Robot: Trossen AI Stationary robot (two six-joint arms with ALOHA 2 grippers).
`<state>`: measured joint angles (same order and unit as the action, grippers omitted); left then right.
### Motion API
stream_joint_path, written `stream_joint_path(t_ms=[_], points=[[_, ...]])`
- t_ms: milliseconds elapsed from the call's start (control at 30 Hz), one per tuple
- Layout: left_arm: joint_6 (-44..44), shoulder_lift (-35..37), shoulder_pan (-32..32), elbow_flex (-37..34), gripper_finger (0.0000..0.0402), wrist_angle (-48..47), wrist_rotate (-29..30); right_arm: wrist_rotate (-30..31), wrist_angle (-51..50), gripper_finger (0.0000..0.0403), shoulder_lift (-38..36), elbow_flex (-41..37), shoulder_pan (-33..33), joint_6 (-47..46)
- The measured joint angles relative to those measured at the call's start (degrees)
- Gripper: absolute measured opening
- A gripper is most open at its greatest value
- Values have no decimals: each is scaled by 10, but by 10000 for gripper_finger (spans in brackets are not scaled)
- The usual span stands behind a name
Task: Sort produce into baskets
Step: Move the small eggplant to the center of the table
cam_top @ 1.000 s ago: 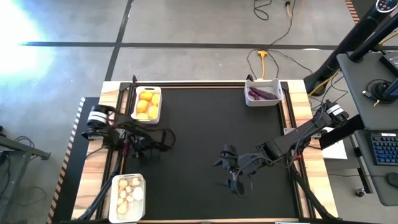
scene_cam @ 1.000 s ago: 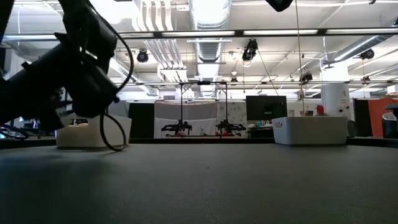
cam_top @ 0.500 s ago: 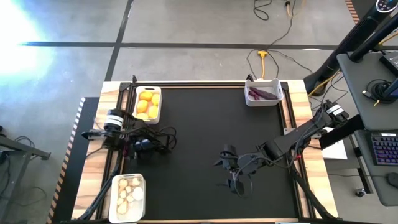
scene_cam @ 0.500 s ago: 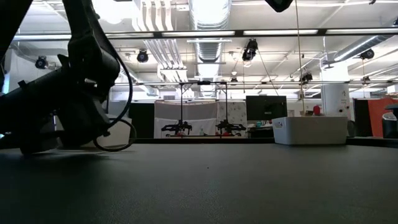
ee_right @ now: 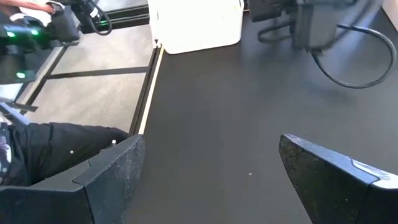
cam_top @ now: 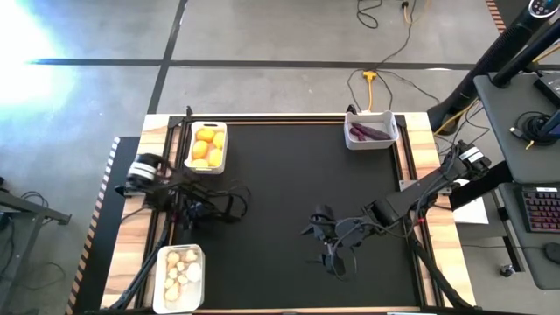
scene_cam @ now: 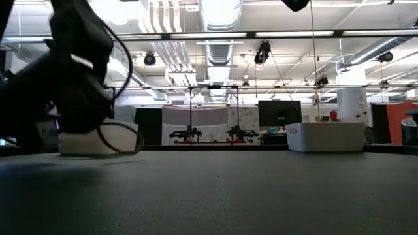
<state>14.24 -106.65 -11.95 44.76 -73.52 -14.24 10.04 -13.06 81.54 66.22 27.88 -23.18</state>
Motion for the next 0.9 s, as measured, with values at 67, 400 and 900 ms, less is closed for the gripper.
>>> stream_joint_path(t_ms=[67, 400, 900], points=[[21, 30, -17, 3, 194, 1, -3, 0, 0, 364, 0, 0, 0, 0], [135, 184, -58, 3, 158, -17, 33, 0, 0, 364, 0, 0, 0, 4], [108, 112, -9, -3, 231, -12, 93, 5, 1, 364, 0, 0, 1, 3]])
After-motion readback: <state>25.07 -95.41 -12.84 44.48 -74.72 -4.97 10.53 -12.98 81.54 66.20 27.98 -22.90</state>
